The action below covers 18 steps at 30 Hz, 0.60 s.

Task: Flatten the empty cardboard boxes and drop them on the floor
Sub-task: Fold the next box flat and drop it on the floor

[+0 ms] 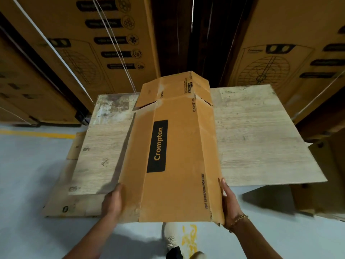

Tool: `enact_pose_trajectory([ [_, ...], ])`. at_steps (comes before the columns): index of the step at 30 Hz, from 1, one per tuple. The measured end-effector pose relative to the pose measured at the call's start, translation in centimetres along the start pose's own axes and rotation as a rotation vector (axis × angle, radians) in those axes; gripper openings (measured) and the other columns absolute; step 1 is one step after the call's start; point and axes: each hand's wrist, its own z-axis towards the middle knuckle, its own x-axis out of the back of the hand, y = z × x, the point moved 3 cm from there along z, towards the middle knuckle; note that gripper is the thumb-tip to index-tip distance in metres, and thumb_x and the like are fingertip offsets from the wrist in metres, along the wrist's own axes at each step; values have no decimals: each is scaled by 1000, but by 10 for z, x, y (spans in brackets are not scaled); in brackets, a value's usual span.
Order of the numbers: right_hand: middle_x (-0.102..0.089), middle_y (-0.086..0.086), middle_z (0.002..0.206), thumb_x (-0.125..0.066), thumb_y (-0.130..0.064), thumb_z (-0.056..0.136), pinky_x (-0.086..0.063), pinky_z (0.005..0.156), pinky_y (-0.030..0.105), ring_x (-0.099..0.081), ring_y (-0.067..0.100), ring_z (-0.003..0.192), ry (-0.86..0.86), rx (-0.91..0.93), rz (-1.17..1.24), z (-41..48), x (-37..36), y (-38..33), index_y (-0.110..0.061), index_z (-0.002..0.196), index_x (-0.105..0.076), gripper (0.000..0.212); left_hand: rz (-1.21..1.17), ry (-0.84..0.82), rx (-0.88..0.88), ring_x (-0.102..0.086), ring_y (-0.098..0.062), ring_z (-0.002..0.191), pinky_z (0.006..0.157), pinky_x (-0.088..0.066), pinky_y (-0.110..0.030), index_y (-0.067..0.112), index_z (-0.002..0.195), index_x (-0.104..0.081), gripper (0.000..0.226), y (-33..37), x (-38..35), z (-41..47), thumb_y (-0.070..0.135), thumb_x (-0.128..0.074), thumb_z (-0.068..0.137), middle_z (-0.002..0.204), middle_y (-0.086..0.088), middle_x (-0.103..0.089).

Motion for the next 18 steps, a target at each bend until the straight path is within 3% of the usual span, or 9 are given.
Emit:
enact_pose_trajectory([
  [4,-59,23,133,-50,-83,75,-49,94,55,-57,46,120,-83,-60,73,-18,-16,2,-15,131,-64,89,-186,-243,15,-67,-33,76,72,-52,-43,8,97,-75,71,8,-25,-16,71,-45,80,81,-16,-72],
  [6,-55,23,138,-54,-83,73,-43,102,58,-50,46,128,-145,-63,179,-29,-22,4,-13,131,-63,91,-202,-269,-9,-66,-31,69,66,-50,-37,5,96,-74,66,15,-28,-21,63,-45,86,74,-15,-71],
  [8,-57,23,135,-57,-76,78,-43,103,58,-54,45,124,-152,-7,224,-42,-24,1,-9,133,-61,87,-186,-247,-35,-65,-30,64,62,-50,-35,4,90,-73,66,20,-25,-24,64,-46,86,69,-13,-69],
  [10,-67,21,116,-59,-60,86,-57,83,52,-68,39,97,-112,109,144,-54,-21,-10,-6,133,-60,71,-160,-176,-36,-70,-34,74,70,-57,-44,7,93,-76,79,18,-17,-15,77,-47,71,79,-15,-73],
  [12,-70,19,98,-57,-45,91,-59,57,40,-71,33,73,-77,185,31,-71,-15,-28,-3,128,-60,57,-96,-69,-74,-70,-35,85,79,-58,-52,13,100,-76,83,24,-5,-9,83,-45,68,93,-13,-74],
  [15,-71,19,102,-63,-37,90,-58,61,39,-70,33,80,-14,263,-190,-97,-6,-69,-5,121,-61,45,40,112,-187,-63,-38,101,87,-51,-46,7,113,-69,70,52,21,-45,68,-44,89,114,-21,-67],
  [18,-71,19,106,-71,-21,87,-52,61,27,-67,23,79,119,412,-457,-116,2,-110,-1,119,-60,39,109,227,-256,-60,-40,102,87,-49,-46,5,110,-68,63,62,40,-55,62,-44,95,113,-22,-65],
])
